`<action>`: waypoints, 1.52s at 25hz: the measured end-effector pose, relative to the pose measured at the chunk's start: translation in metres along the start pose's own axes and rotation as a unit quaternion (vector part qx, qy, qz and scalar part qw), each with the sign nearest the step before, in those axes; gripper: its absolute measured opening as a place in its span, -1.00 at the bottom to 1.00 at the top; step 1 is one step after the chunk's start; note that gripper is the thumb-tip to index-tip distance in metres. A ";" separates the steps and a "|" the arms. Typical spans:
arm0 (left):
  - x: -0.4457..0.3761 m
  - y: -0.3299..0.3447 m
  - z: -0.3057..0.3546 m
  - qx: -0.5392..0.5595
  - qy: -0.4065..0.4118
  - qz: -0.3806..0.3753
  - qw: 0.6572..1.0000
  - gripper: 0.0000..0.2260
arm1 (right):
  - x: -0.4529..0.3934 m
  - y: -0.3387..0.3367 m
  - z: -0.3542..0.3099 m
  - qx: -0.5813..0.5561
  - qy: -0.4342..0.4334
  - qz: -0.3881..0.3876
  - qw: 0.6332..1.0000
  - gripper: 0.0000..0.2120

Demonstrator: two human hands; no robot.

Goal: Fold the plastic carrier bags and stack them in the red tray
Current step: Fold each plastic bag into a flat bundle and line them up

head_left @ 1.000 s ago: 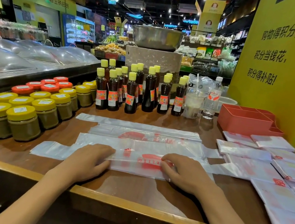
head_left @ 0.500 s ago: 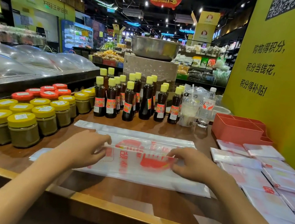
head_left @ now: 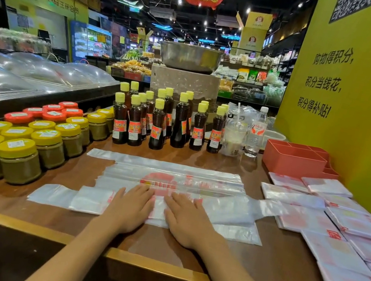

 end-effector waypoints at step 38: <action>0.020 -0.034 -0.062 -0.032 -0.098 0.167 0.980 -0.16 | 0.055 -0.044 0.103 -0.088 0.081 0.146 0.982 -0.69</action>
Point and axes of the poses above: each hand's wrist, its own x-axis away from the middle knuckle, its own y-axis out of the palm, z = x × y, the point moved 7 cm from there along -x, towards the middle knuckle, and after that the axes turned 3 degrees about -z, right-handed, at the moved point
